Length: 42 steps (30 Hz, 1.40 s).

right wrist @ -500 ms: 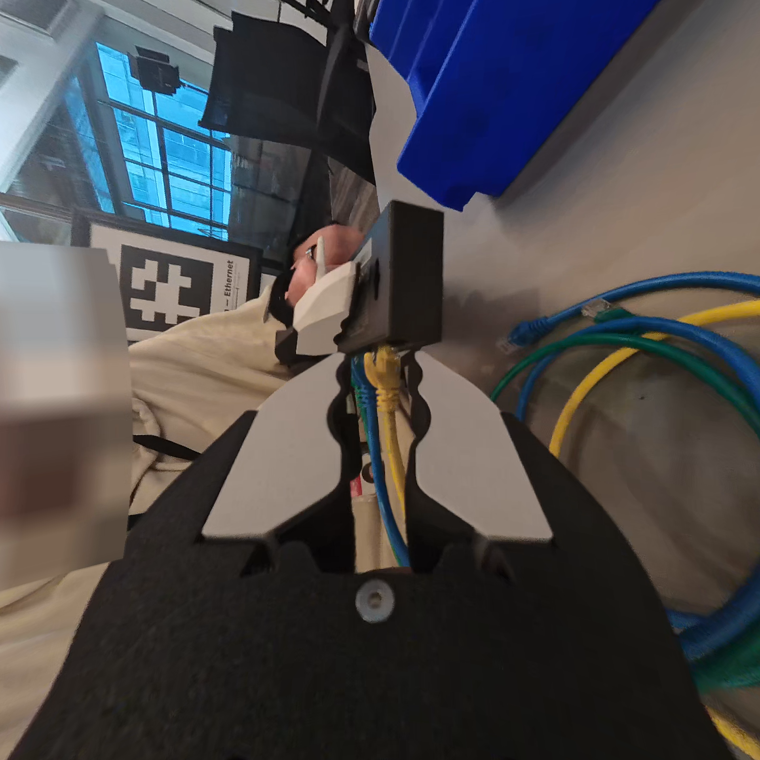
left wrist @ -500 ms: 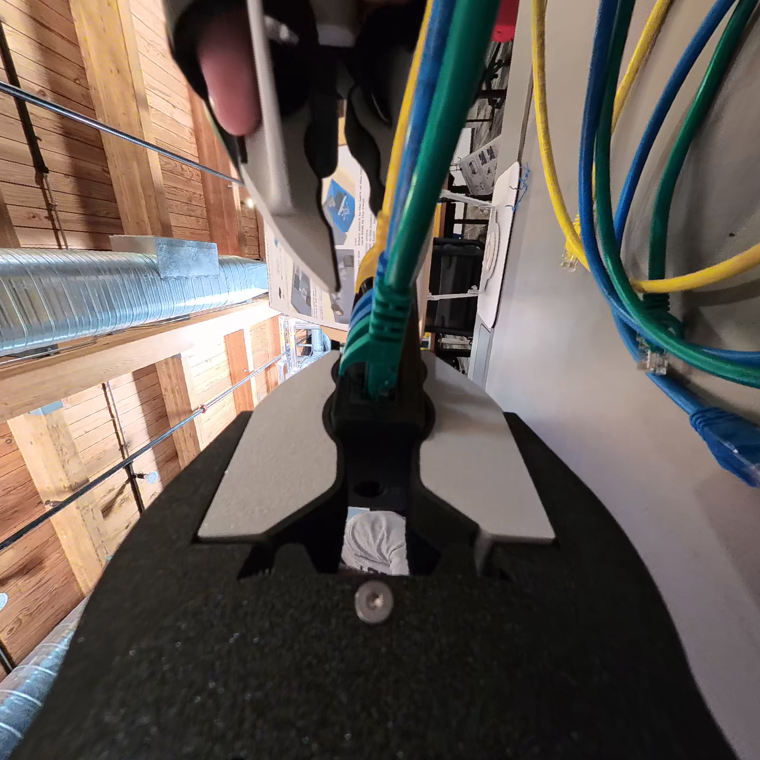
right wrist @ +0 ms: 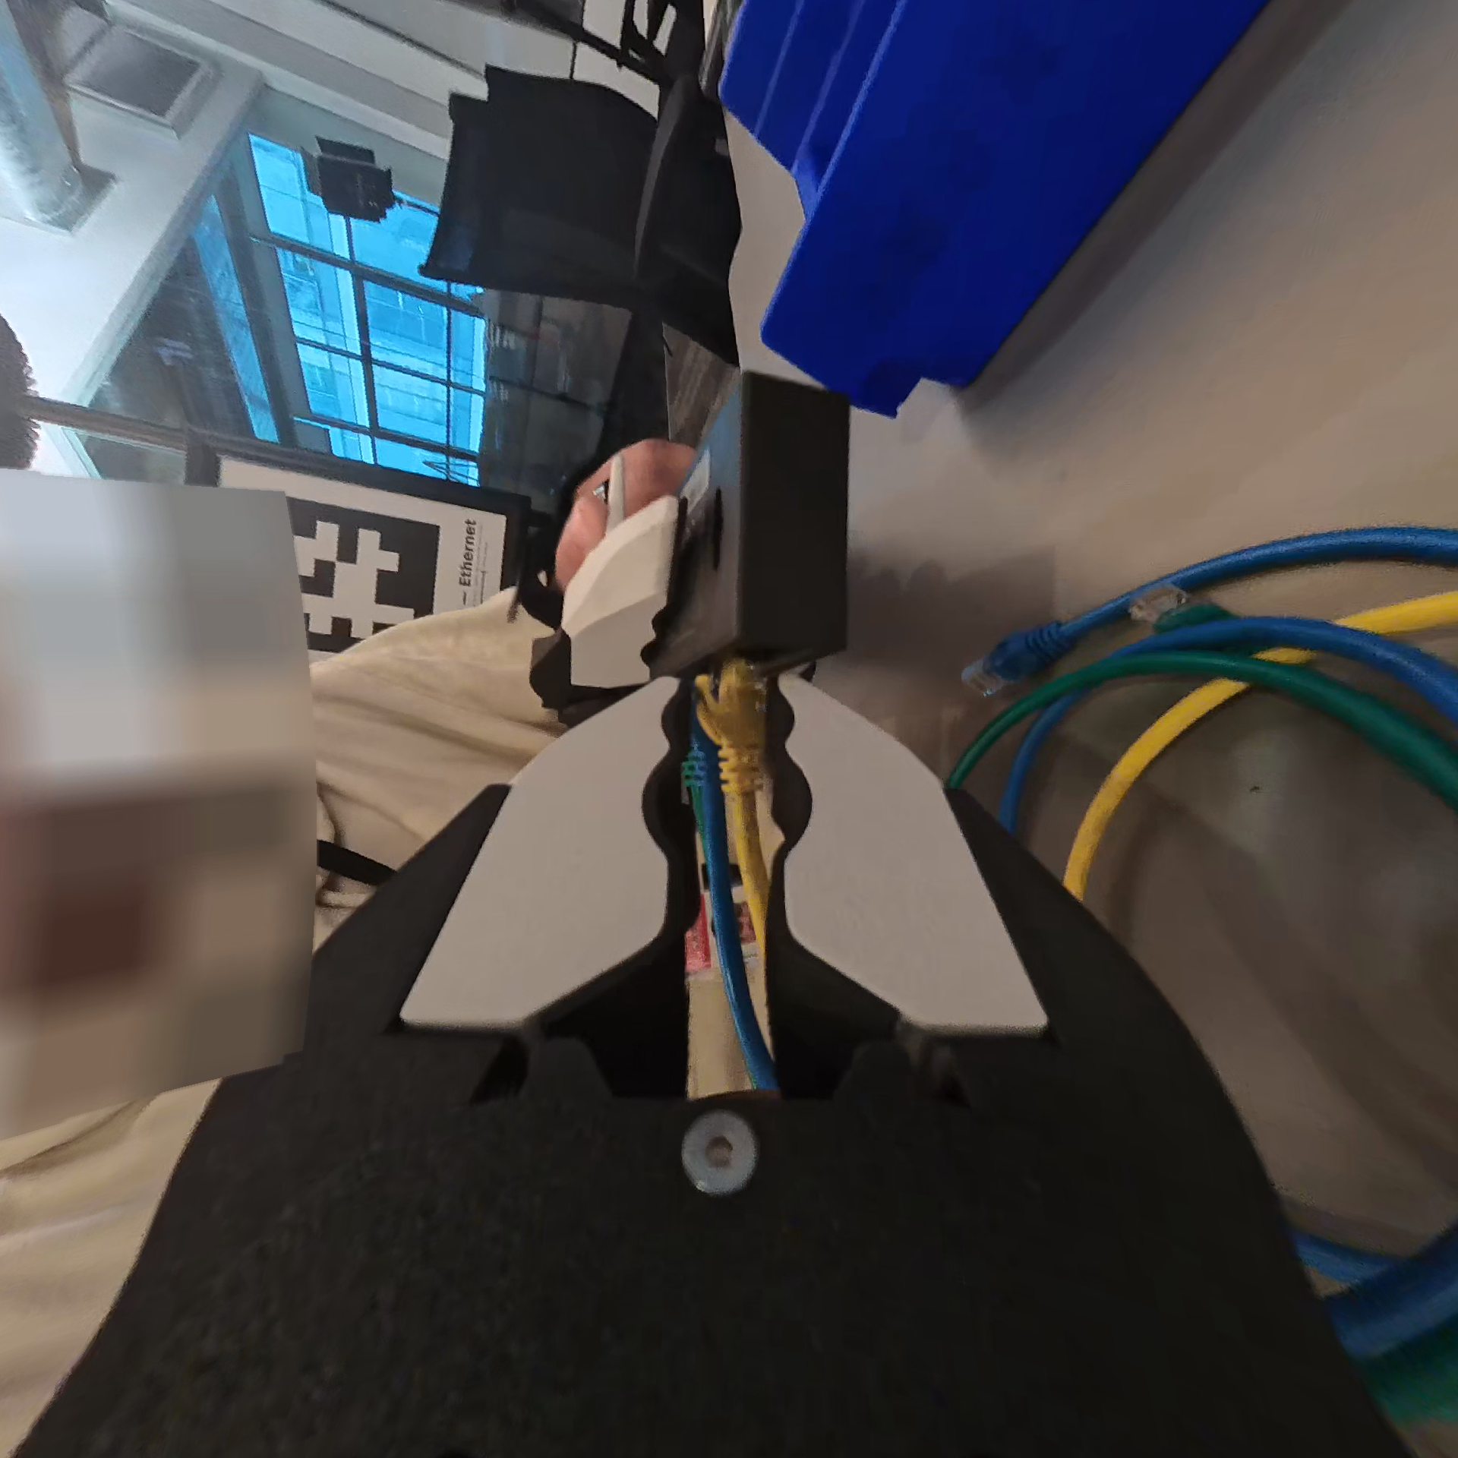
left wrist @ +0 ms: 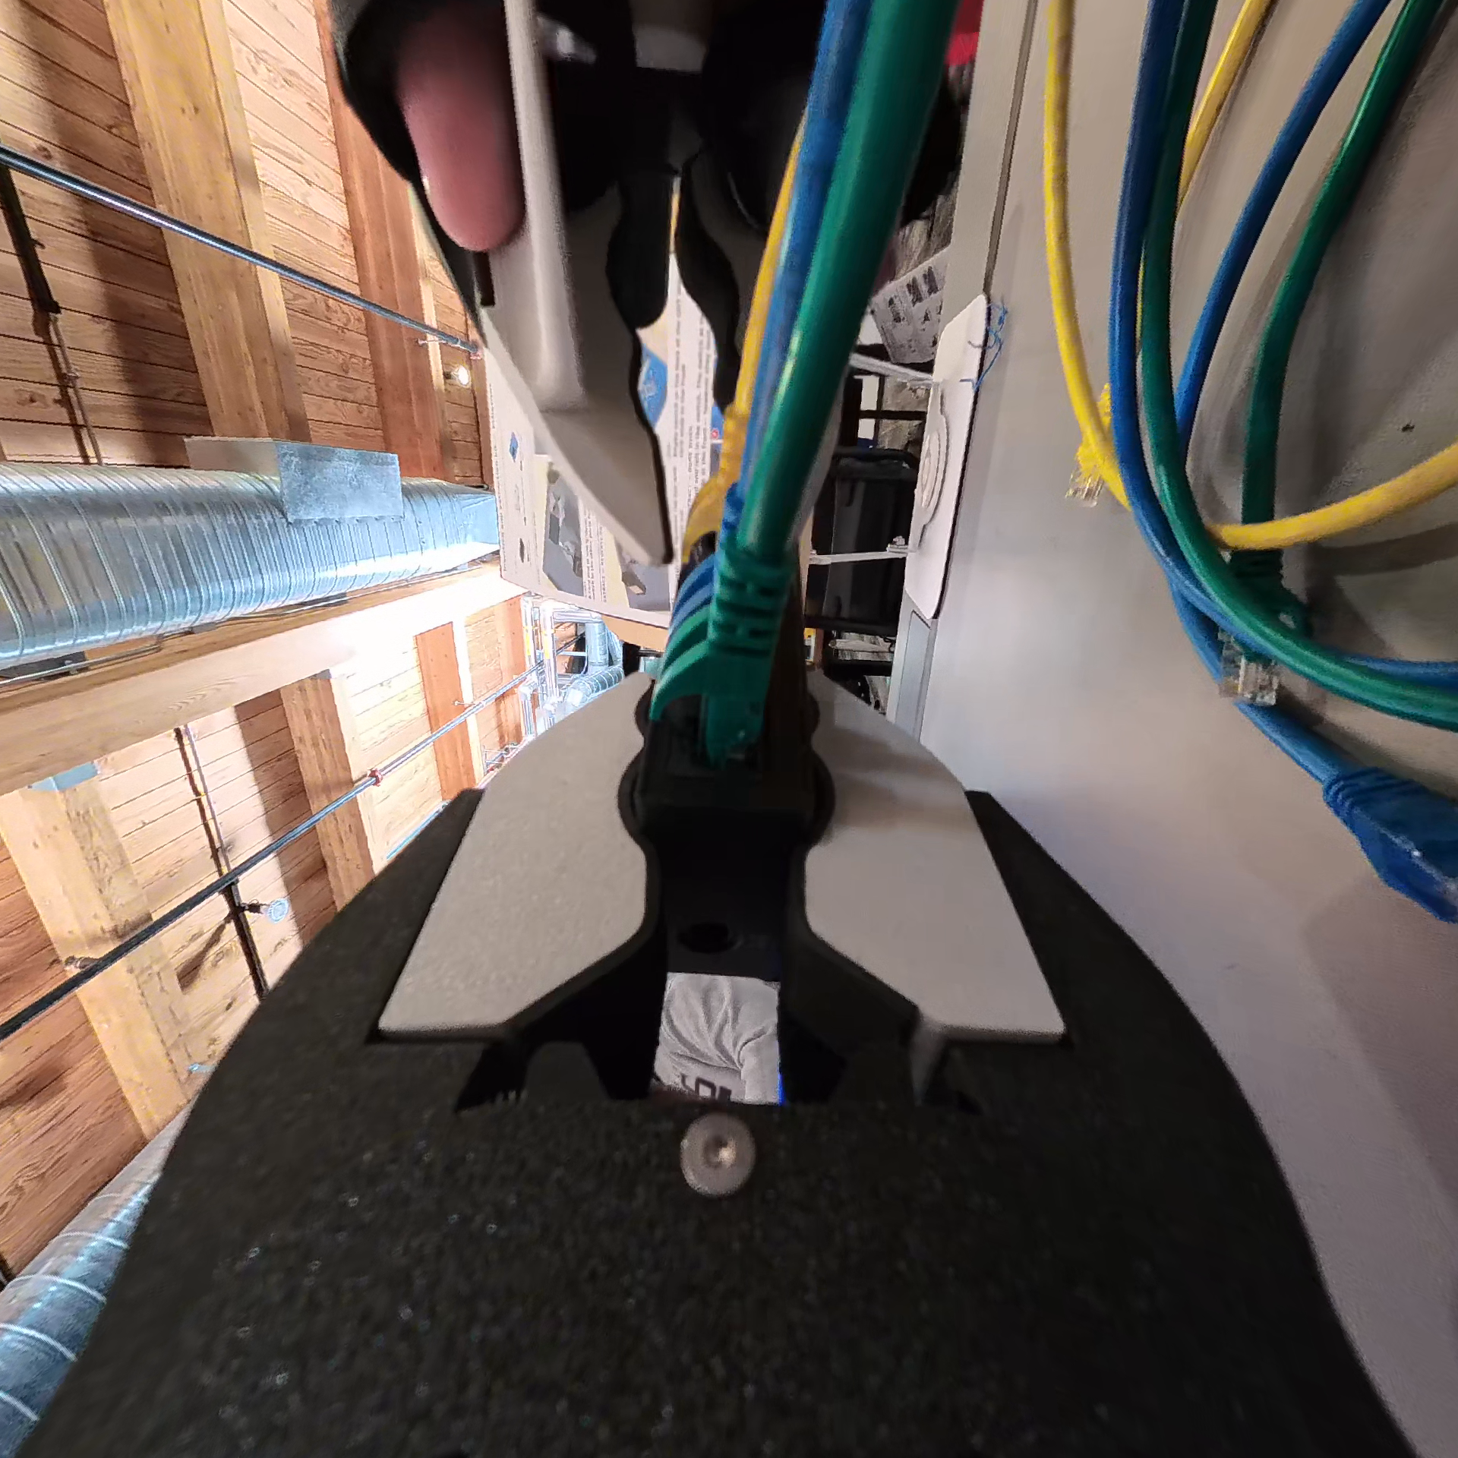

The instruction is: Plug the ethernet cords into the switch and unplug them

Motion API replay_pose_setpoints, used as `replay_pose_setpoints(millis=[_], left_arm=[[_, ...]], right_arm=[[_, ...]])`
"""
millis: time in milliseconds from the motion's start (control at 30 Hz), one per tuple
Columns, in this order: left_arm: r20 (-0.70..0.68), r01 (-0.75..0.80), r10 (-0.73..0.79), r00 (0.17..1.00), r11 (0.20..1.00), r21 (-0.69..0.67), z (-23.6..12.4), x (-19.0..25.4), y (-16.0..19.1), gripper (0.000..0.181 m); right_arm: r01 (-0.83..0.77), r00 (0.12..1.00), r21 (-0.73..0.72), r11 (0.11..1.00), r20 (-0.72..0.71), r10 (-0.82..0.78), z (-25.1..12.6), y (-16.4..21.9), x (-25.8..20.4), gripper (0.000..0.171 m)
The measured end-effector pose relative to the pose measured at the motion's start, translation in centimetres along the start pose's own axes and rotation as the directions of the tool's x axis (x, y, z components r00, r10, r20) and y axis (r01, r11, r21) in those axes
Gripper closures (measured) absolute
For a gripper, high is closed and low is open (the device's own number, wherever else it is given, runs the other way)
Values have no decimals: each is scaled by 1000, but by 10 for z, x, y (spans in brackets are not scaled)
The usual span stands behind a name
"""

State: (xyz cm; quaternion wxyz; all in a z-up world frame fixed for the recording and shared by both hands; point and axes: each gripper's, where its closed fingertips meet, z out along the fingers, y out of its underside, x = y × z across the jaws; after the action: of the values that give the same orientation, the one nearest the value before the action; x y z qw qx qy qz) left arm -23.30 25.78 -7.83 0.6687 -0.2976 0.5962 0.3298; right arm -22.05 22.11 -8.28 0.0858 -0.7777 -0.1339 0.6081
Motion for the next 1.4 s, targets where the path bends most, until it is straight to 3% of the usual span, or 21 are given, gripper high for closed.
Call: replay_pose_setpoints(millis=[233,567,900,967,1067,1167,1267,1400], left_arm=[[-11,3,-3,1000,1000,-3,0,1,0,151],[-18,0,0,1000,1000,-22,0,3,2,151],[-25,10,-11,1000,999,-33,3,4,2,151],[-41,16,-17,999,999,-37,3,7,3,151],[-62,30,-34,998,998,-55,5,11,7,151],[-76,35,-40,996,997,-64,7,12,7,151],[-100,38,-47,994,996,-83,7,16,8,151],[-133,42,-55,990,994,-102,8,21,13,150]], right_arm=[[-9,1000,6,1000,-1,9,-1,-2,1,156],[189,970,-4,982,-157,-187,1,-2,8,159],[226,965,16,974,-144,-221,-1,-6,6,157],[347,903,-55,936,-250,-349,-4,-3,10,150],[516,713,-198,834,-440,-546,-8,0,21,145],[642,490,-296,708,-552,-675,-7,-4,23,150],[689,341,-359,629,-606,-719,-3,-8,23,158],[684,318,-344,643,-653,-688,-1,-10,27,158]])
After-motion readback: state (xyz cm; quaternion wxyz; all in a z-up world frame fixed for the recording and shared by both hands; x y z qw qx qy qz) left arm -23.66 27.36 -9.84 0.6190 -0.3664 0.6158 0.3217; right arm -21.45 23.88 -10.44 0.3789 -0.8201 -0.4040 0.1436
